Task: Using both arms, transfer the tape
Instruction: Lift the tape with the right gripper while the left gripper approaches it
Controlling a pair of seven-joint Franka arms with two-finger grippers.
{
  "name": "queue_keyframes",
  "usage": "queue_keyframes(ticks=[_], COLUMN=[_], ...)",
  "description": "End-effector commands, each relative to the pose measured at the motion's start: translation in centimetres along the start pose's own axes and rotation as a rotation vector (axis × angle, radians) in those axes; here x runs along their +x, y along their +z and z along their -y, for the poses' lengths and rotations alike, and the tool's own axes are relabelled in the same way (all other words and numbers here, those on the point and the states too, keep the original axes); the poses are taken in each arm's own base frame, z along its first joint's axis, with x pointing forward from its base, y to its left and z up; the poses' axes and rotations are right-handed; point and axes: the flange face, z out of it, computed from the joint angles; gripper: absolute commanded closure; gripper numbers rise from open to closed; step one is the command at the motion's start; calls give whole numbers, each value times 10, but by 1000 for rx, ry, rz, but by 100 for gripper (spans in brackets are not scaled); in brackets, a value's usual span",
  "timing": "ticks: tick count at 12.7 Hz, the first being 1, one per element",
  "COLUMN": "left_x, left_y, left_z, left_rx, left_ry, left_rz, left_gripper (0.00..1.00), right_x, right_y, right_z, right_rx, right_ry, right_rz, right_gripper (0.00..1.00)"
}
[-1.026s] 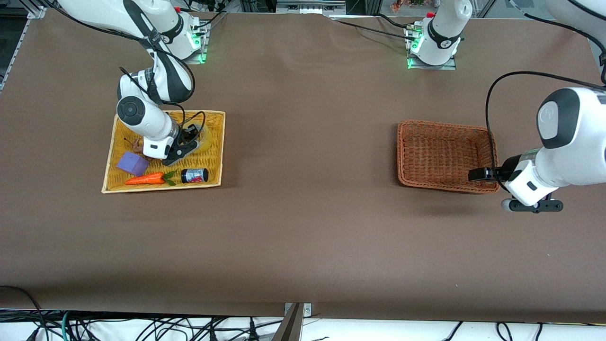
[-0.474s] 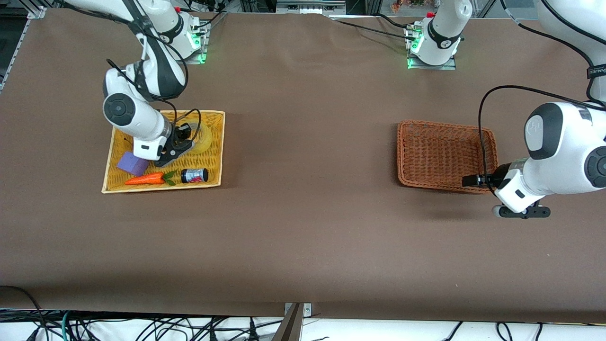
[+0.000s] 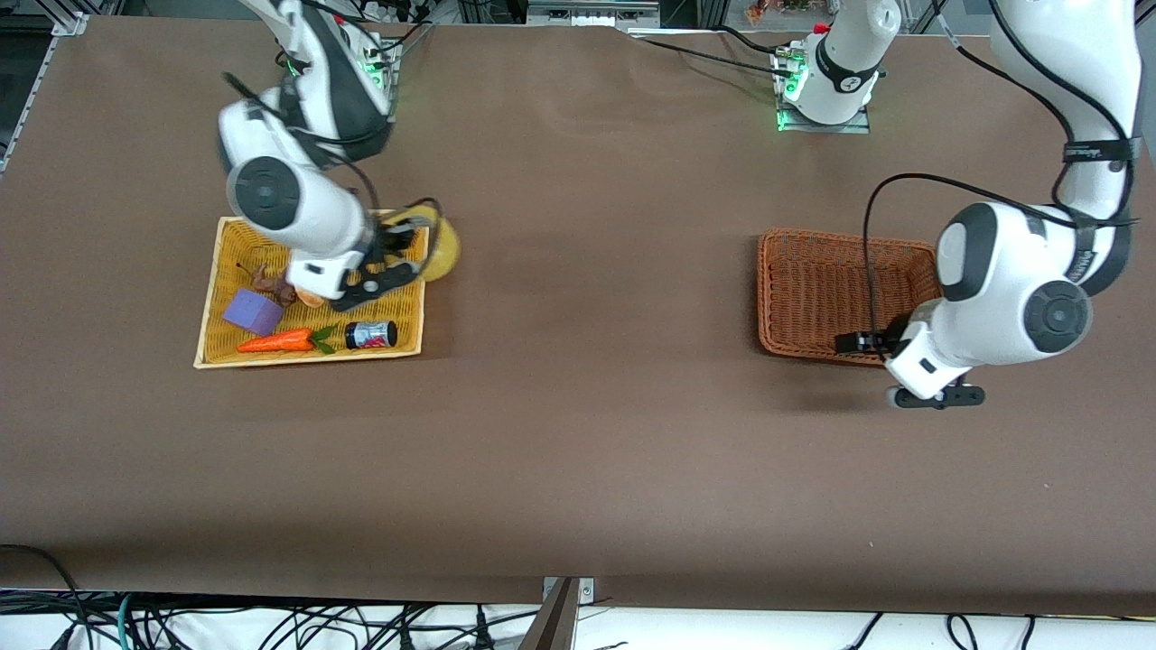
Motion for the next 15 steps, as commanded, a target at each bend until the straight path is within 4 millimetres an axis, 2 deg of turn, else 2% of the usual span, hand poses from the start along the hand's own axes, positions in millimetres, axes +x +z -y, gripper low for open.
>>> queue_keyframes(ticks=[1,3,5,8,9,10,11,13,15], left_x=[-18,-22,-26,-36,-40,-43,-44,-55,-70], left_y=[-2,0,3,12,20,23,25,28,36], left_z=[-16,-32,-49,-81,-84,-88,-90,-105,-123], left_rx=[13,8,2,-11,-12,-13,-14,-14,-17], left_ry=[-16,4,-29,-82,-81,-74,-71,-47,-47], left_rz=[-11,-6,-1,2,0,-2,0,9,8], left_gripper=[0,0,0,0,0,0,0,0,0], right_x=[42,65,71,74,73,74,79,81,79], right_y=[40,77,117,158,164,155,140,102,49], right_z=[82,156,221,258,268,271,265,248,208], right_rx=[64,104,140,240,276,305,315,270,174], right_ry=[190,336,419,506,537,570,584,573,510], right_rz=[-50,-73,-98,-176,-202,-231,-244,-235,-193], right_gripper=[100,100,100,100,82,19,3,0,0])
